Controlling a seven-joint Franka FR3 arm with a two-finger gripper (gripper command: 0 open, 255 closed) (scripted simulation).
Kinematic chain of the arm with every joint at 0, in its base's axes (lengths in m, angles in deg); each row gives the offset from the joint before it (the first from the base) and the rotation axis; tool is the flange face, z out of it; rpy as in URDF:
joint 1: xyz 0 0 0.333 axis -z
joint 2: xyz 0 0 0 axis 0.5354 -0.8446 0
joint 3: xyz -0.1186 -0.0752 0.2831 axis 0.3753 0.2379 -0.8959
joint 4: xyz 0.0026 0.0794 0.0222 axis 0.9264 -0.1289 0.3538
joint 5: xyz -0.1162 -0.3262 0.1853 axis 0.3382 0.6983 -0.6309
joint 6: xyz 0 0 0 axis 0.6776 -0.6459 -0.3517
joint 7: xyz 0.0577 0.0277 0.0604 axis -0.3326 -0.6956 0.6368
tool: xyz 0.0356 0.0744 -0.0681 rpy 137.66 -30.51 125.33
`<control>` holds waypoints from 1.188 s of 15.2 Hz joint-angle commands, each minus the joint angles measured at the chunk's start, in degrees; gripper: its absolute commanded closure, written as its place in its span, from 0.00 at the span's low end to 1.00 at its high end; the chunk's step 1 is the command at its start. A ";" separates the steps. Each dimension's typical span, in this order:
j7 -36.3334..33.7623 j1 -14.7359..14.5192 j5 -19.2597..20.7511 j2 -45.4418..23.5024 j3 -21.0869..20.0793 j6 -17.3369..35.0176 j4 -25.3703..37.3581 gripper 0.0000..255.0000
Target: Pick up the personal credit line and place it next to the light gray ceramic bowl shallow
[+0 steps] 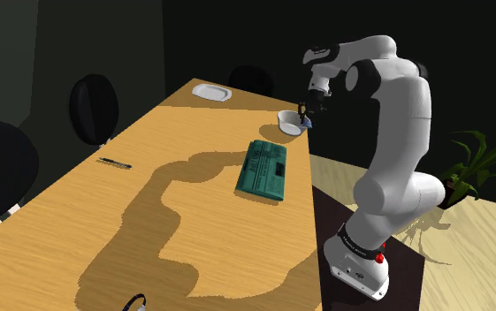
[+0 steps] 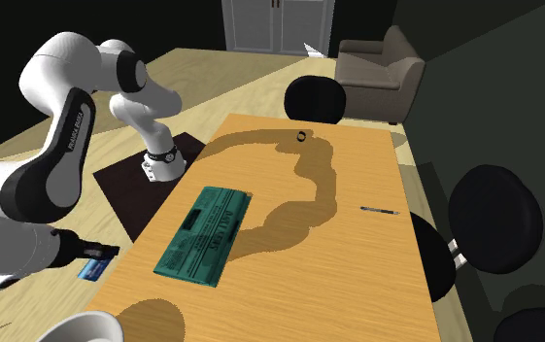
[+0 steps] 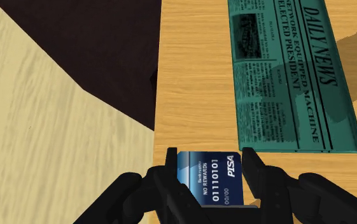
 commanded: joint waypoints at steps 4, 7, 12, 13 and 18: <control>2.94 4.46 0.07 -8.07 0.46 -5.08 12.70 1.00; 3.22 4.30 0.01 -8.52 0.41 -3.09 11.12 1.00; 3.65 4.13 -0.17 -9.60 0.30 -0.01 9.04 1.00; 3.74 4.11 -0.22 -9.85 0.28 0.58 8.69 1.00; 4.14 4.03 -0.47 -11.29 0.12 3.44 7.20 1.00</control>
